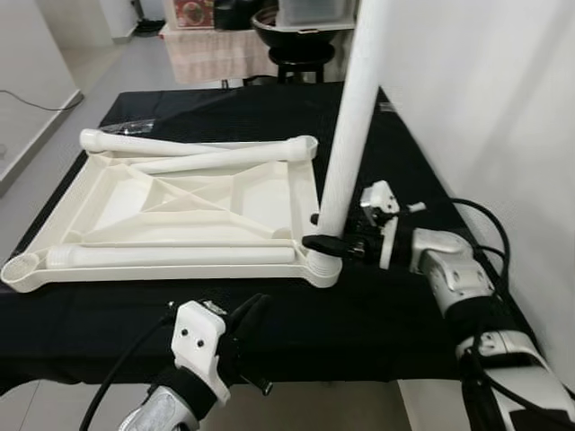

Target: Building children table

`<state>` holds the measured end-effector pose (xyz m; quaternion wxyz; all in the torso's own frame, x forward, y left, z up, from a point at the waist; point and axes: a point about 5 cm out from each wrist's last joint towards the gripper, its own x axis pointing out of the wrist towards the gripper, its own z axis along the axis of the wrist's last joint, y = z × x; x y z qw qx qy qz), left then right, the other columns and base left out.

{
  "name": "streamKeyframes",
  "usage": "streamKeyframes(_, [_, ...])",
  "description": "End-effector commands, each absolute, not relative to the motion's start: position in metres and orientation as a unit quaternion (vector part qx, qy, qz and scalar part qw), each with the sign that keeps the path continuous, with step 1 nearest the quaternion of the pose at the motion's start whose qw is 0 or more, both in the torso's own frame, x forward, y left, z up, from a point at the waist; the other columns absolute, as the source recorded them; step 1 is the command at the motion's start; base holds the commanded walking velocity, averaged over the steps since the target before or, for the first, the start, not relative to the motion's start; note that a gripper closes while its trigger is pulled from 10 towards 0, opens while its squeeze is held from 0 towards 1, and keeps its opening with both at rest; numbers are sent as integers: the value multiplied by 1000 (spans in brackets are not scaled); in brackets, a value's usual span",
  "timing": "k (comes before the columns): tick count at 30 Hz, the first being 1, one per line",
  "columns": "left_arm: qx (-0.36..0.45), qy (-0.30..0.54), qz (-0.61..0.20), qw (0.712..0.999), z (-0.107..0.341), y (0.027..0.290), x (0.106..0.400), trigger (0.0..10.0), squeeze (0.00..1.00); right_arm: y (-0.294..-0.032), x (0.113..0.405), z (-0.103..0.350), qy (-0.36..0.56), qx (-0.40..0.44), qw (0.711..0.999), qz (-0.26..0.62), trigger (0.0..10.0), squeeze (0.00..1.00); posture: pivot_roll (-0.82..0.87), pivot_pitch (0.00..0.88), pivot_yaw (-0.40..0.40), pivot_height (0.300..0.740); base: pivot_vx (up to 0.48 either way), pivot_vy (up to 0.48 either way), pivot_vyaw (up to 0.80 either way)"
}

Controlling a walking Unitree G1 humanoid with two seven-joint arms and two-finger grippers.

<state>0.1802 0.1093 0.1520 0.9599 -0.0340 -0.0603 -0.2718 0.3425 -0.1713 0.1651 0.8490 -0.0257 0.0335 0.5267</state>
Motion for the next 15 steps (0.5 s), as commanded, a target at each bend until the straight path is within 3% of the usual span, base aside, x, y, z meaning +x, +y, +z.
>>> streamKeyframes(1, [-21, -55, -267, 962, 150, 112, 182, 10000, 0, -177, 331, 153, 49, -8, 861, 505, 0, 0, 40, 103, 10, 740, 0, 0, 0])
streamKeyframes(3, [-21, -55, -267, 962, 150, 112, 182, 10000, 0, -177, 331, 153, 49, -8, 861, 505, 0, 0, 40, 103, 10, 740, 0, 0, 0])
streamKeyframes(4, [-15, -56, -265, 963, 150, 114, 183, 10000, 0, -169, 328, 145, 57, -6, 908, 416, 0, 0, 38, 109, 1, 740, 0, 0, 0])
streamKeyframes(5, [-15, -56, -265, 963, 150, 114, 183, 10000, 0, -169, 328, 145, 57, -6, 908, 416, 0, 0, 38, 109, 1, 740, 0, 0, 0])
streamKeyframes(6, [-12, -56, -263, 963, 150, 116, 184, 10000, 0, -158, 315, 132, 82, -19, 949, 302, 0, 0, 25, 116, 5, 740, 0, 0, 0])
streamKeyframes(7, [-11, -56, -263, 963, 150, 117, 185, 10000, 0, -141, 294, 120, 104, -17, 964, 243, 0, 0, 16, 122, 16, 740, 0, 0, 0])
streamKeyframes(11, [-16, -53, -266, 963, 148, 119, 188, 10000, 0, -118, 282, 125, 77, -79, 961, 254, 0, 0, -1, 106, 41, 740, 0, 0, 0])
streamKeyframes(15, [-20, -50, -278, 959, 146, 118, 191, 10000, 0, -121, 291, 122, 94, -89, 958, 256, 0, 0, 5, 93, 36, 740, 0, 0, 0])
